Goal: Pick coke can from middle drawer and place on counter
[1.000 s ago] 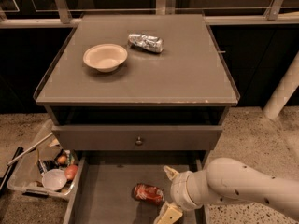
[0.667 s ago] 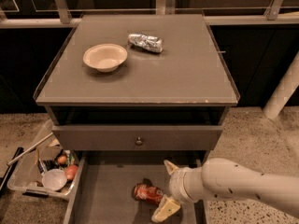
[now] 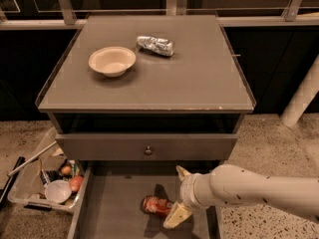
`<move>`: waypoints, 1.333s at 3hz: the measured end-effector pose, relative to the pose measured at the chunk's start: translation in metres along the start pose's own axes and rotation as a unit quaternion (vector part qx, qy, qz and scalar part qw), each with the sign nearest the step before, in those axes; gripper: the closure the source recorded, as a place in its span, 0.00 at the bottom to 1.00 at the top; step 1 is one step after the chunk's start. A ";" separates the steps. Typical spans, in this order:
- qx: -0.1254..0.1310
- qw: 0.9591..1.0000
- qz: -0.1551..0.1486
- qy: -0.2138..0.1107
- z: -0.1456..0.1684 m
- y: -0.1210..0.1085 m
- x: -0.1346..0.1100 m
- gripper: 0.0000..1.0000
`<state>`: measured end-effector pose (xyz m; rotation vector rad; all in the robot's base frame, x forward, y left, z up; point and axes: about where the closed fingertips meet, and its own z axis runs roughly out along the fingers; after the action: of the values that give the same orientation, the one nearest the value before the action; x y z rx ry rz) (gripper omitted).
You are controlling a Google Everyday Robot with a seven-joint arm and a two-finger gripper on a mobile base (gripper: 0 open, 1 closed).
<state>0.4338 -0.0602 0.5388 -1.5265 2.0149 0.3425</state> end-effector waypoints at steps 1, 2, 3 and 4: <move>0.001 1.000 -0.011 0.003 0.016 0.004 0.008 0.00; 0.015 1.000 -0.023 -0.003 0.041 0.005 0.025 0.00; 0.023 0.999 -0.028 -0.029 0.069 0.004 0.046 0.00; 0.028 0.998 -0.016 -0.061 0.093 0.001 0.069 0.00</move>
Offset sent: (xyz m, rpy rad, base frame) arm 0.0084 -0.0026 -0.0997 -0.0043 -0.1006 0.0100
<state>0.4485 -0.0656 0.4238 -1.4660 1.8879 0.3563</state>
